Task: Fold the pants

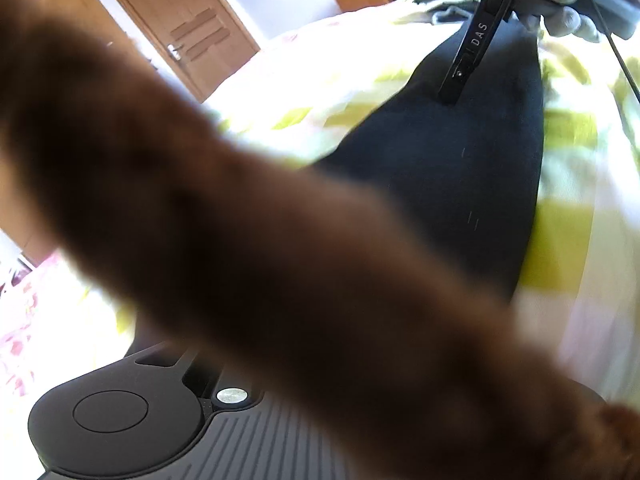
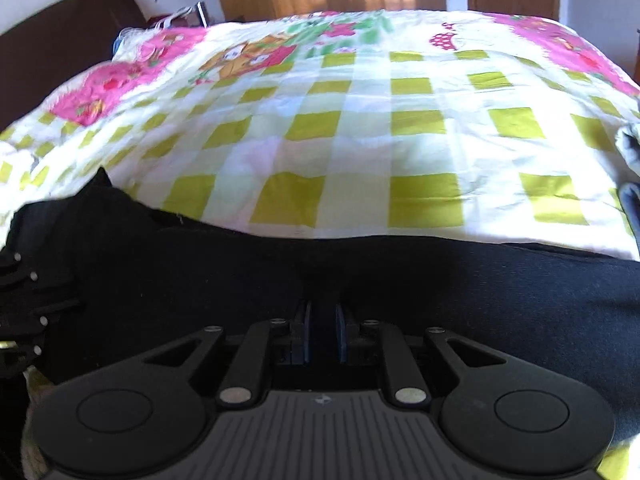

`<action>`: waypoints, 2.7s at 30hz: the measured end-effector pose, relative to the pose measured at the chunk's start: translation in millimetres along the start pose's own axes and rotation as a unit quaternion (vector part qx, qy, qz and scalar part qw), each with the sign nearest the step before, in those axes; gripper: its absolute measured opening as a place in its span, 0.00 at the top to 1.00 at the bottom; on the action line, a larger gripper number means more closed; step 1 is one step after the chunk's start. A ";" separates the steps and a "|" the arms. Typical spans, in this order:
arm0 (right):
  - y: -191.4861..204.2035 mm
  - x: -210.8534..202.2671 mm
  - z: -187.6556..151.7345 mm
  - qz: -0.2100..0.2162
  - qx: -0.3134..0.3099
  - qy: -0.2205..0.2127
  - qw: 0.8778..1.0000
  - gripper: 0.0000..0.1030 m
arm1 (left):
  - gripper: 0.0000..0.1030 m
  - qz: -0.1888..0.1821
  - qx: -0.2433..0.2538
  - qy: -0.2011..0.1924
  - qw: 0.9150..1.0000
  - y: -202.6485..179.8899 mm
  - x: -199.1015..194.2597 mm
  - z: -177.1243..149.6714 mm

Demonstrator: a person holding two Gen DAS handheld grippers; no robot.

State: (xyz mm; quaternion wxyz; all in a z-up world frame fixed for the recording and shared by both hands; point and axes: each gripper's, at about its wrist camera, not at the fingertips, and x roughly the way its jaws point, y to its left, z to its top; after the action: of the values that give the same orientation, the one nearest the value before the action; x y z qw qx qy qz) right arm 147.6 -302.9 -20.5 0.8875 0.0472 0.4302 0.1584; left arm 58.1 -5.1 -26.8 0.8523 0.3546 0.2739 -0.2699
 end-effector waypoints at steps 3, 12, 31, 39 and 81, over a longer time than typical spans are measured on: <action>-15.4 -10.1 -2.2 -0.021 0.012 -0.018 1.000 0.72 | 0.79 -0.005 0.010 -0.005 1.000 -4.8 7.9 19.9; -107.6 -90.6 -72.5 -0.077 0.213 -0.068 0.972 0.72 | 0.81 -0.025 0.015 -0.011 1.000 -24.7 40.8 44.3; -160.5 -102.8 -97.7 -0.072 0.362 -0.155 0.916 0.81 | 0.81 -0.027 0.053 0.010 0.998 -54.2 42.3 64.1; -162.4 -108.7 -90.3 -0.052 0.359 -0.195 0.911 0.81 | 0.81 -0.023 0.062 0.011 0.998 -58.6 43.8 69.2; -162.5 -77.1 -105.8 0.004 0.444 -0.217 0.869 0.55 | 0.81 -0.039 -0.018 -0.024 0.999 -55.1 49.5 70.4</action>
State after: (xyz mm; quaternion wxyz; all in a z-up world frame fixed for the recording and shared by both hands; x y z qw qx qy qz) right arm 59.6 -486.9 -64.7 0.8431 0.4715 0.2513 -0.0604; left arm 76.3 -104.4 -42.5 0.8537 0.3214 0.2718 -0.3067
